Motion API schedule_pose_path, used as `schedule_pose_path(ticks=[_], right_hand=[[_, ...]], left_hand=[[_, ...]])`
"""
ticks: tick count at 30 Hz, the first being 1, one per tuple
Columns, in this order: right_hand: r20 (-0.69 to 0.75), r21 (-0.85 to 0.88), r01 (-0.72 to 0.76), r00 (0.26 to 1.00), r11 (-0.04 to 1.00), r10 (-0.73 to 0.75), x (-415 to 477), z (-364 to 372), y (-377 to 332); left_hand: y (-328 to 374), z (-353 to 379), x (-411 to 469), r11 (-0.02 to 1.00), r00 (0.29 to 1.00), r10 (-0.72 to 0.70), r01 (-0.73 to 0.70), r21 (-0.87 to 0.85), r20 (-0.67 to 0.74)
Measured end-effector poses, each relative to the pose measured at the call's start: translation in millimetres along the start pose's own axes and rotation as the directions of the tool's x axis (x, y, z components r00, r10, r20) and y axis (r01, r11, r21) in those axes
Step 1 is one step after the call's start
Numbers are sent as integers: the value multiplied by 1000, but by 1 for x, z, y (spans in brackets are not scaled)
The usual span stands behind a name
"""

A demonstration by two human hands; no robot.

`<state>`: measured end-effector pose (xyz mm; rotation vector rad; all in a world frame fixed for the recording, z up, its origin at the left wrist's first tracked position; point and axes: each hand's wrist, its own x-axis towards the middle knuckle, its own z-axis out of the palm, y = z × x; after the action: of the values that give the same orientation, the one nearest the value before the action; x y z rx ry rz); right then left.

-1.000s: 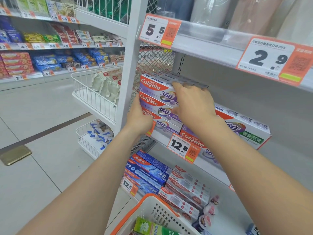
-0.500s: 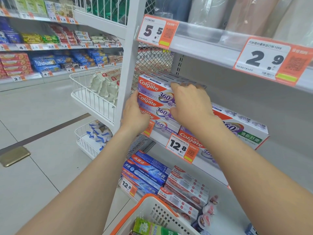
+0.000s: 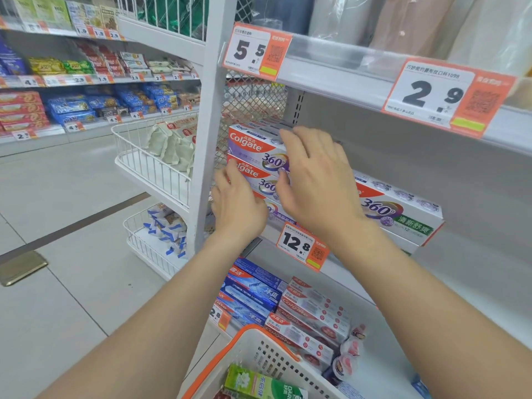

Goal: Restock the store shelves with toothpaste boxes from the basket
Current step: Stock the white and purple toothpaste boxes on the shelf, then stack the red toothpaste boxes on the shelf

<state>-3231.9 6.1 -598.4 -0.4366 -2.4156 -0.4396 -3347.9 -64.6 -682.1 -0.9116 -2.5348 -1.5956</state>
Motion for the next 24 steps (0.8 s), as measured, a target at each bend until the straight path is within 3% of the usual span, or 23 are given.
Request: schedule_pose_path(ticks=[2, 4, 5, 7, 9, 11, 13, 18, 24], right_hand=[[-92, 57, 46, 995, 997, -41, -30, -12, 0], [-31, 116, 34, 999, 993, -31, -72, -20, 2], [36, 146, 8, 999, 989, -13, -94, -24, 5], [230, 196, -89, 972, 977, 42, -138, -34, 13], [487, 176, -211, 868, 962, 101, -178, -47, 21], [680, 145, -314, 720, 938, 136, -221, -53, 31], [778, 121, -368, 612, 922, 143, -265, -54, 39], [937, 70, -310, 347, 948, 45, -364, -51, 47], [986, 114, -243, 149, 963, -79, -451, -40, 35]], left_hand=[[9, -1, -16, 995, 998, 62, -62, 78, 7], [14, -2, -32, 971, 963, 148, -185, 151, 227], [17, -3, -42, 952, 903, 160, -247, 178, 399], [22, -1, -67, 901, 683, 116, -379, 213, 722], [29, 6, -98, 833, 446, 57, -515, 204, 893], [34, 17, -128, 764, 305, -19, -611, 210, 952], [35, 30, -160, 709, 227, -95, -668, 226, 969], [22, 62, -240, 614, 123, -186, -760, 213, 975], [-5, 90, -323, 580, -20, -230, -806, 120, 973]])
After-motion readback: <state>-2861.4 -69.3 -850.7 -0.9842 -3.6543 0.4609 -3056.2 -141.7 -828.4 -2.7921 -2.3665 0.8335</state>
